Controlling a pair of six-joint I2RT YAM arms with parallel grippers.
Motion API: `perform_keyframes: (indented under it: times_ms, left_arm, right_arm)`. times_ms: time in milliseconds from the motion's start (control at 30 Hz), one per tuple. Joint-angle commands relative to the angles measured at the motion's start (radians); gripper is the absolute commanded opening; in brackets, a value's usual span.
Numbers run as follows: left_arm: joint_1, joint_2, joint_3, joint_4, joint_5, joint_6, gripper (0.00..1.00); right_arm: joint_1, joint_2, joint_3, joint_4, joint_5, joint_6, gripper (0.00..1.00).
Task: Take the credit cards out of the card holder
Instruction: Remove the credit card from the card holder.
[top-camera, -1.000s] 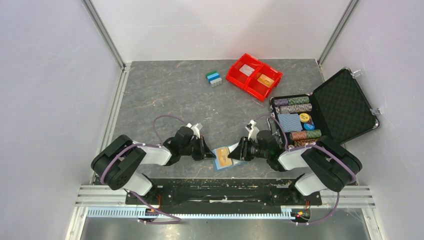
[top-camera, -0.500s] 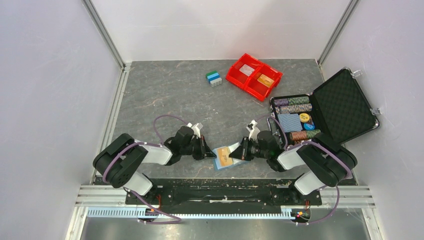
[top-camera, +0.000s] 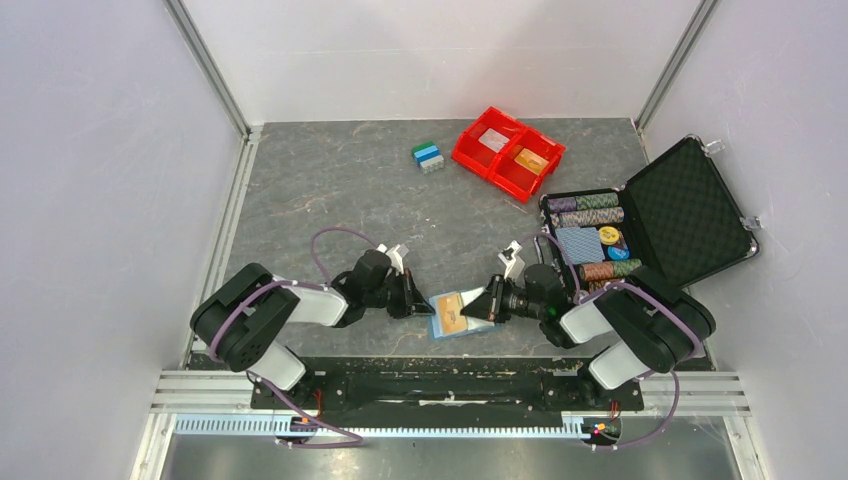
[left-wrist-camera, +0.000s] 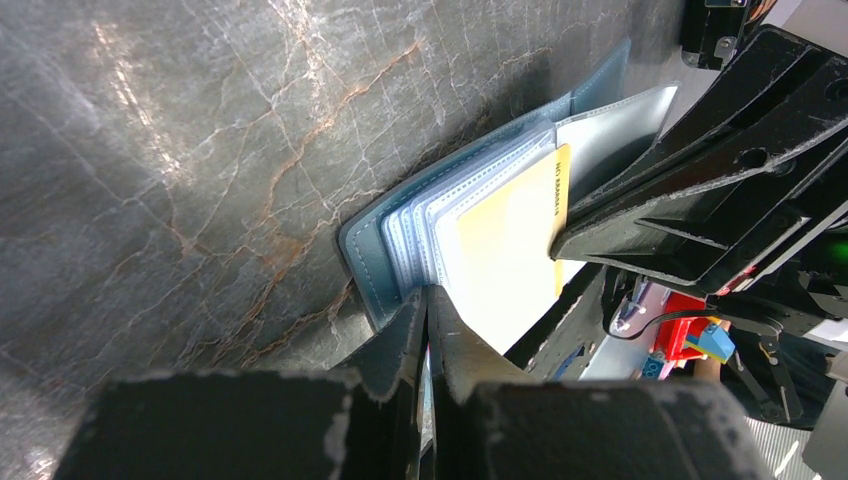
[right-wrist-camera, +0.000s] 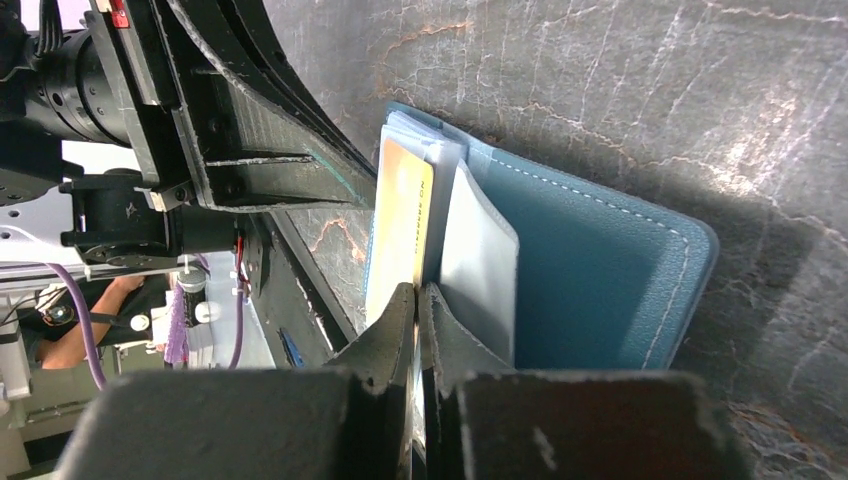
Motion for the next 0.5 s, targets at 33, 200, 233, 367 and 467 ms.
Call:
perform_keyframes:
  times_ms: [33, 200, 233, 367, 467]
  left_arm:
    - [-0.004, 0.065, -0.015, -0.113, -0.129, 0.08, 0.1]
    - [-0.004, 0.078, -0.018, -0.112, -0.128, 0.082, 0.11]
    - [-0.004, 0.079, -0.018, -0.112, -0.127, 0.081, 0.11]
    - [-0.004, 0.077, -0.017, -0.111, -0.126, 0.082, 0.11]
    - [-0.004, 0.077, -0.017, -0.109, -0.121, 0.08, 0.11]
  right_arm:
    - [-0.01, -0.034, -0.018, 0.073, -0.053, 0.008, 0.0]
    - [-0.035, -0.088, -0.04, 0.033, -0.042, 0.0, 0.02]
    - [-0.037, -0.097, -0.04, 0.022, -0.041, -0.006, 0.02]
    - [-0.039, -0.105, -0.037, 0.025, -0.056, 0.0, 0.01]
    - [-0.038, -0.099, -0.039, 0.046, -0.065, 0.009, 0.0]
